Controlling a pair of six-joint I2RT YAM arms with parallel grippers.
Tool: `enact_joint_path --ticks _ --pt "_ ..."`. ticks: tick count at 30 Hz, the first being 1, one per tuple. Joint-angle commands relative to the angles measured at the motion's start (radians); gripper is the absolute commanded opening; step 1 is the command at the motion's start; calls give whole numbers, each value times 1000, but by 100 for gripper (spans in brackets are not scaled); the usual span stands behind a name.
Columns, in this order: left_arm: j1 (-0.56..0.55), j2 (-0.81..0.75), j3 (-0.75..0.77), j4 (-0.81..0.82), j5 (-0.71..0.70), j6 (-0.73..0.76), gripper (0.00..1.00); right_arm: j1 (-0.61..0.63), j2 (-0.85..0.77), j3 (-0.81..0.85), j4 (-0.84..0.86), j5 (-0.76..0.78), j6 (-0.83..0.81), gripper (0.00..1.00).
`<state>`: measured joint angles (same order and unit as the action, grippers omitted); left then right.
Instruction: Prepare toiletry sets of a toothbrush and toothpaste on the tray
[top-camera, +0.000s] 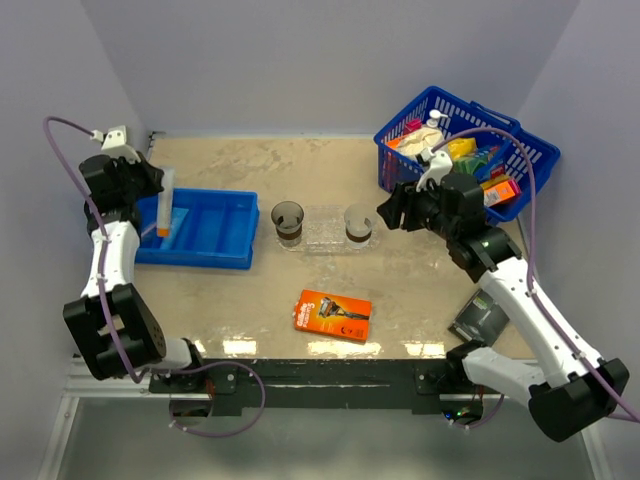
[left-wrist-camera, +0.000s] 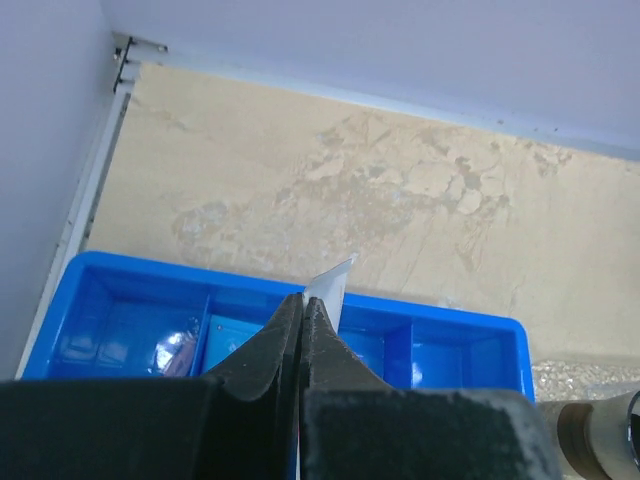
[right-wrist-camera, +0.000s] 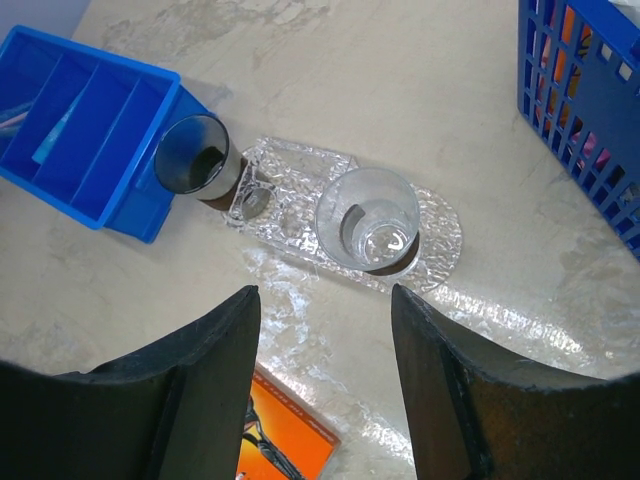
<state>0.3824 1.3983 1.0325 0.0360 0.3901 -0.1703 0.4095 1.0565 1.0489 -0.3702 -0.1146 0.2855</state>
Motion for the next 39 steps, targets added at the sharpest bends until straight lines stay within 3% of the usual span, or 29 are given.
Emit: enact_joint_path --ticks 1,4,11,16,26,35,39 --pt "7 -50 40 54 49 32 0 0 -36 65 -30 23 -29 58" --pt "-10 -68 46 58 104 26 0 0 -41 80 -38 10 -29 58" --pt "-218 -119 106 -35 142 92 0 0 -15 123 2 -135 -22 57" --pt "-234 -197 40 22 223 16 0 38 26 183 24 -284 -20 57" --pt "-373 -251 -18 166 510 -66 0 299 232 371 25 -243 -40 57" --pt "-511 -256 -58 300 685 -161 0 327 344 505 -9 -263 -71 61" --pt "-543 -249 -65 340 728 -192 0 318 390 591 -116 -293 -120 62"
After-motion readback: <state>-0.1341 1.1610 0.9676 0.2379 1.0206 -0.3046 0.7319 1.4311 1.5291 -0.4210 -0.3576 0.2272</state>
